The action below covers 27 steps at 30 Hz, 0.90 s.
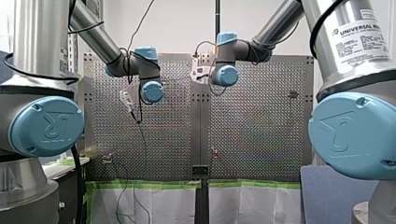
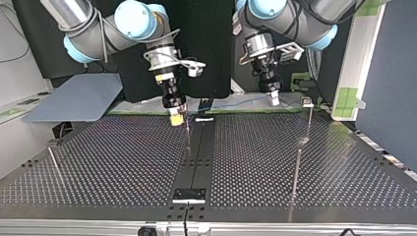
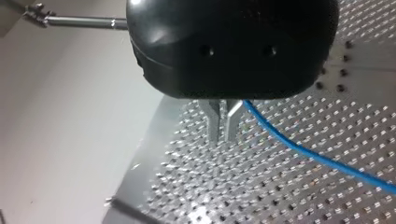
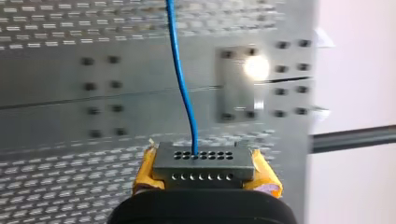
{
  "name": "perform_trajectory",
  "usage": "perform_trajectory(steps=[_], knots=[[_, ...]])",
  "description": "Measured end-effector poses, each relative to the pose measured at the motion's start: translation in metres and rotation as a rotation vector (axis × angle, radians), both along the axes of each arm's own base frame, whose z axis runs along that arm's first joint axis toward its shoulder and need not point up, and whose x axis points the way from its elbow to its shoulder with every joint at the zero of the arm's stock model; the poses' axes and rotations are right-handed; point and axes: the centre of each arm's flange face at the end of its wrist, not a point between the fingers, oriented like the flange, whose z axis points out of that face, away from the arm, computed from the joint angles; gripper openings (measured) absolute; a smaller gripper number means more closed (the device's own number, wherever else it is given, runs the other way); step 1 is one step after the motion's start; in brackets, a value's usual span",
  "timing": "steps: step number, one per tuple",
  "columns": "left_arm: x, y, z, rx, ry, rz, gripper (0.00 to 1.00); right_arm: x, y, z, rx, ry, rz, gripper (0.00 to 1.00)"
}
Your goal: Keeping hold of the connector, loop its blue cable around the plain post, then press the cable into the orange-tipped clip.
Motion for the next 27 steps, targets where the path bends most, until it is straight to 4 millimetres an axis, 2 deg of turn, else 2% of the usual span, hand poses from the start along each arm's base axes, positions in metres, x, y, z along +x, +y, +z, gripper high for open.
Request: perform_trajectory(steps=[5, 12, 20, 27], knots=[[-0.002, 0.007, 0.025, 0.011, -0.01, 0.025, 0.0, -0.006, 0.002, 0.041, -0.029, -0.022, 0.013, 0.0], [-0.002, 0.016, 0.071, -0.007, -0.054, 0.047, 0.0, -0.016, 0.011, 0.085, -0.053, -0.034, 0.038, 0.0], [-0.002, 0.027, 0.132, -0.025, -0.123, 0.053, 0.0, -0.012, 0.007, 0.096, -0.042, -0.017, 0.072, 0.0], [0.012, 0.032, 0.152, -0.018, -0.124, 0.051, 0.0, 0.004, -0.002, 0.086, -0.004, 0.02, 0.105, 0.0]])
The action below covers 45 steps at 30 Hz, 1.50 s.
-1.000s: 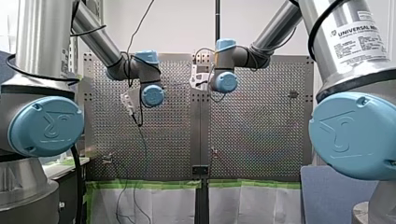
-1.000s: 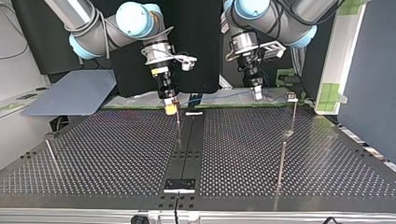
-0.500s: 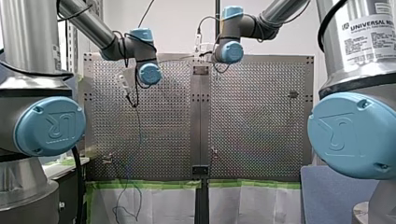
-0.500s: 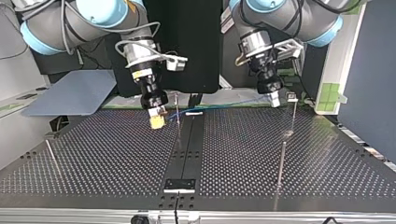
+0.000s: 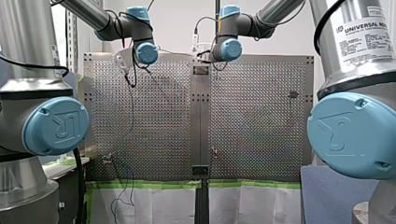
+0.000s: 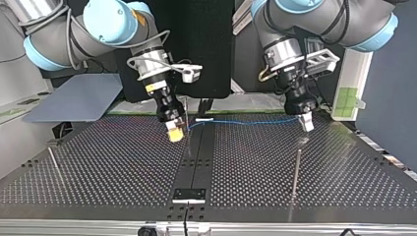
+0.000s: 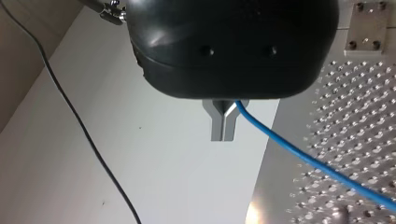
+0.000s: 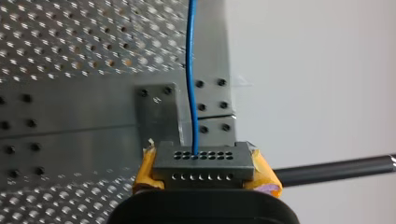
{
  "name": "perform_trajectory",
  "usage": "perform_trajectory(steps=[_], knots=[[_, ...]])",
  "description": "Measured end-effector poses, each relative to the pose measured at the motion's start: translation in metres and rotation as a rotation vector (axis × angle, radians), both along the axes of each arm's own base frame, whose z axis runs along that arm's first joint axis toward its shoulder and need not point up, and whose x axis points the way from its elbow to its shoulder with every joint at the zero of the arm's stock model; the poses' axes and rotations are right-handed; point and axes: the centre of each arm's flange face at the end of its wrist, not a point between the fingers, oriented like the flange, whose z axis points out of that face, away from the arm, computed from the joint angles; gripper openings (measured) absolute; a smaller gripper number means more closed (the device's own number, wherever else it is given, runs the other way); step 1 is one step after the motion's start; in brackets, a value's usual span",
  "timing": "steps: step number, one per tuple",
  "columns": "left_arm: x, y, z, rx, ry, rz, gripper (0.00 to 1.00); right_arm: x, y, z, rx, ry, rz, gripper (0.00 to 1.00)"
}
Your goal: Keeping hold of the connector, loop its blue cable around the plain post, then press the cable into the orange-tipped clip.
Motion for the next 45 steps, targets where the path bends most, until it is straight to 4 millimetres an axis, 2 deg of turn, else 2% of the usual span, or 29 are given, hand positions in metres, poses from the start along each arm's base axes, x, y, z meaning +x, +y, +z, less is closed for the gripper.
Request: perform_trajectory(steps=[6, 11, 16, 23, 29, 32, 37, 45], knots=[[0.022, 0.013, 0.016, -0.003, -0.003, -0.005, 0.0, 0.015, -0.015, -0.008, 0.016, 0.013, 0.008, 0.0], [0.04, 0.026, 0.028, 0.004, 0.002, -0.006, 0.0, 0.025, -0.026, -0.004, 0.01, 0.006, 0.009, 0.0], [0.063, 0.038, 0.032, 0.006, 0.024, -0.011, 0.0, 0.034, -0.034, -0.005, 0.021, 0.017, 0.013, 0.0], [0.096, 0.058, 0.033, 0.016, 0.064, -0.014, 0.0, 0.047, -0.045, 0.006, 0.001, 0.002, 0.029, 0.0], [0.115, 0.077, 0.041, 0.012, 0.08, -0.019, 0.0, 0.056, -0.05, 0.024, -0.035, -0.03, 0.035, 0.0], [0.122, 0.088, 0.047, 0.012, 0.087, -0.02, 0.0, 0.062, -0.054, 0.025, -0.038, -0.032, 0.038, 0.0], [0.135, 0.104, 0.036, 0.012, 0.128, -0.022, 0.0, 0.072, -0.057, 0.026, -0.045, -0.037, 0.045, 0.0], [0.163, 0.136, 0.005, 0.015, 0.181, -0.023, 0.0, 0.079, -0.058, 0.024, -0.049, -0.043, 0.051, 0.0]])
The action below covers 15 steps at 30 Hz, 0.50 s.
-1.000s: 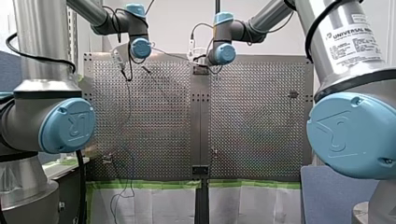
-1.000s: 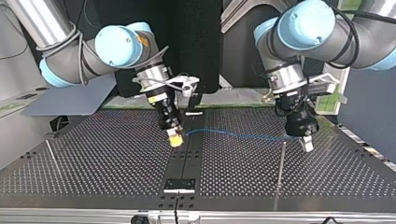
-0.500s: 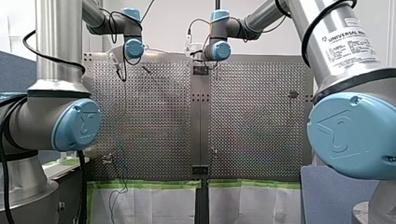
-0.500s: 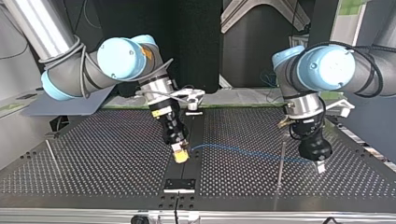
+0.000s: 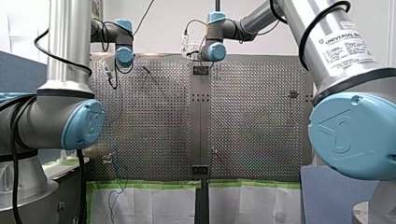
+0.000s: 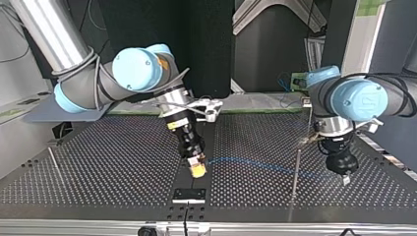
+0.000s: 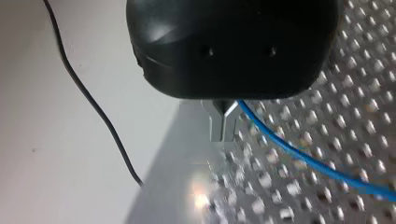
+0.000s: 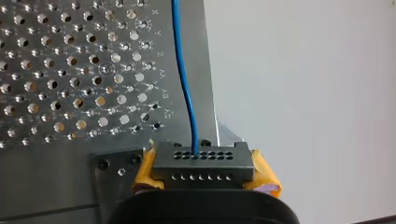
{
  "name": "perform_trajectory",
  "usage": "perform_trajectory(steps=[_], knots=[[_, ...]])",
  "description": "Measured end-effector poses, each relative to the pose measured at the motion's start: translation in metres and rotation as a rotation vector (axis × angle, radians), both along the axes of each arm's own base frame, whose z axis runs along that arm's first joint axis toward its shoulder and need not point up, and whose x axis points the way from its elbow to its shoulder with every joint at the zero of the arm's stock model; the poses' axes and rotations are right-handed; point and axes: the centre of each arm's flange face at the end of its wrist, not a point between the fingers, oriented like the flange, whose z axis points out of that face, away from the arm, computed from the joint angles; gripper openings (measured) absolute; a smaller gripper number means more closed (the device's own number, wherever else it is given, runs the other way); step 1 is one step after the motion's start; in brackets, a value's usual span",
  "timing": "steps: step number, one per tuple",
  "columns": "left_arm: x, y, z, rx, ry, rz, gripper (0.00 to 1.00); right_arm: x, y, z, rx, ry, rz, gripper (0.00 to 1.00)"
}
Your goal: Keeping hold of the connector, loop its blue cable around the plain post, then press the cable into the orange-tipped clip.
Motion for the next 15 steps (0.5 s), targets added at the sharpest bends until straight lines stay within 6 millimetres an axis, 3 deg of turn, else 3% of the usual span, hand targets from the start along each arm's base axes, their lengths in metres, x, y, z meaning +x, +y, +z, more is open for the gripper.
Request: perform_trajectory(steps=[10, 15], knots=[[0.031, 0.048, -0.041, 0.0, 0.061, -0.001, 0.0, 0.015, -0.01, -0.043, 0.038, 0.036, -0.007, 0.0], [0.04, 0.047, -0.054, 0.004, 0.074, -0.043, 0.0, 0.02, -0.014, -0.067, 0.061, 0.062, -0.015, 0.0]])
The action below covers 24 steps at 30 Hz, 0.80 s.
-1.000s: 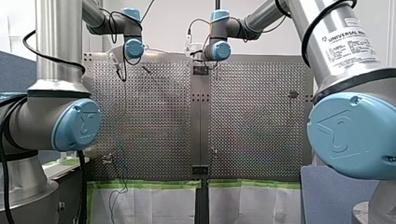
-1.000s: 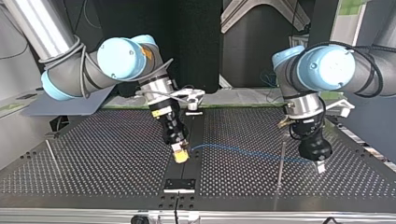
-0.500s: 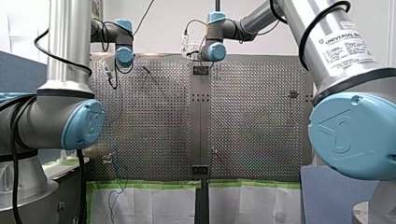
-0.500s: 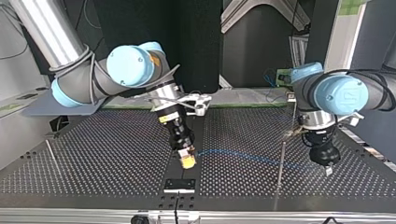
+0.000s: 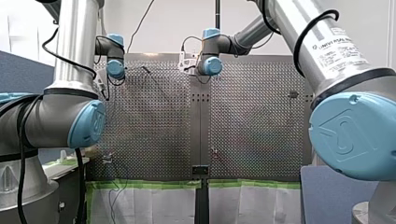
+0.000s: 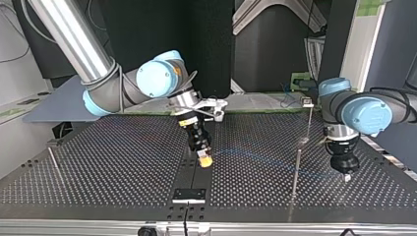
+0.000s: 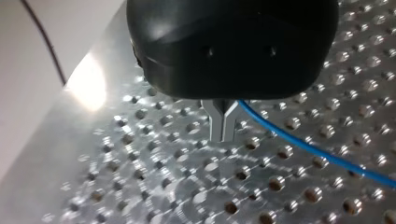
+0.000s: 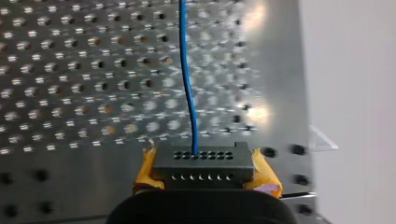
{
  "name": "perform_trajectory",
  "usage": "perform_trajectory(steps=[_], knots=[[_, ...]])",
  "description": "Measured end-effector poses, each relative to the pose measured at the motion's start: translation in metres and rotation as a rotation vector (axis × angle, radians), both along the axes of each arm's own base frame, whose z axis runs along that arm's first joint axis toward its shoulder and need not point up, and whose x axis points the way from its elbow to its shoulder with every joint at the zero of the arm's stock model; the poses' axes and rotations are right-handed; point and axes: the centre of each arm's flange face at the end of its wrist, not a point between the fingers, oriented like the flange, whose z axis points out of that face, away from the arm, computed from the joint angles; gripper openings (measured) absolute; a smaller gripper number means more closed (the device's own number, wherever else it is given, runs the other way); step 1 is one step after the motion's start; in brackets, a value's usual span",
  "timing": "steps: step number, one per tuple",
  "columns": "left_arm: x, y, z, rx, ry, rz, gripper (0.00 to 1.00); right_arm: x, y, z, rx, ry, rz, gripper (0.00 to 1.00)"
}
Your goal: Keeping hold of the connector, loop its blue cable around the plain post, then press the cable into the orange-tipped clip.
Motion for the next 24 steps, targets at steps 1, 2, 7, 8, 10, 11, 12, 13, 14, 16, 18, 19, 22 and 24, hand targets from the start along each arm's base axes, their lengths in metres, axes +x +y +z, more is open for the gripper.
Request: perform_trajectory(steps=[1, 2, 7, 8, 10, 11, 12, 13, 14, 16, 18, 19, 22, 24], knots=[[0.001, -0.001, -0.001, 0.001, 0.001, -0.009, 0.0, 0.001, 0.0, -0.005, 0.006, 0.008, 0.0, 0.0], [0.001, -0.002, -0.002, 0.001, 0.002, -0.02, 0.0, 0.002, -0.001, -0.012, 0.017, 0.019, -0.001, 0.0], [0.005, -0.016, -0.015, 0.005, 0.035, -0.072, 0.0, 0.006, -0.003, -0.044, 0.06, 0.075, -0.012, 0.0], [0.006, -0.022, -0.023, 0.006, 0.05, -0.088, 0.0, 0.007, -0.004, -0.053, 0.072, 0.091, -0.019, 0.0], [0.006, -0.032, -0.037, 0.005, 0.072, -0.108, 0.0, 0.006, -0.003, -0.067, 0.09, 0.118, -0.032, 0.0], [0.007, -0.039, -0.046, 0.003, 0.085, -0.118, 0.0, 0.006, -0.002, -0.074, 0.098, 0.131, -0.04, 0.0], [0.007, -0.043, -0.053, 0.001, 0.094, -0.124, 0.0, 0.005, -0.002, -0.079, 0.103, 0.138, -0.045, 0.0], [0.008, -0.047, -0.059, 0.0, 0.102, -0.129, 0.05, 0.005, -0.001, -0.084, 0.107, 0.145, -0.049, 0.0], [0.009, -0.051, -0.066, -0.002, 0.113, -0.135, 0.11, 0.004, 0.0, -0.091, 0.113, 0.154, -0.054, 0.0], [0.009, -0.056, -0.074, -0.003, 0.122, -0.143, 0.18, 0.003, 0.001, -0.101, 0.121, 0.166, -0.058, 0.0], [0.01, -0.06, -0.078, -0.003, 0.125, -0.154, 0.31, 0.001, 0.003, -0.111, 0.129, 0.176, -0.059, 0.0], [0.01, -0.061, -0.078, -0.004, 0.125, -0.16, 0.37, 0.001, 0.004, -0.115, 0.13, 0.179, -0.059, 0.0], [0.01, -0.064, -0.08, -0.005, 0.126, -0.171, 0.54, -0.001, 0.006, -0.125, 0.132, 0.182, -0.06, 0.0], [0.01, -0.065, -0.08, -0.007, 0.127, -0.169, 0.6, -0.002, 0.007, -0.132, 0.132, 0.183, -0.06, 0.0]])
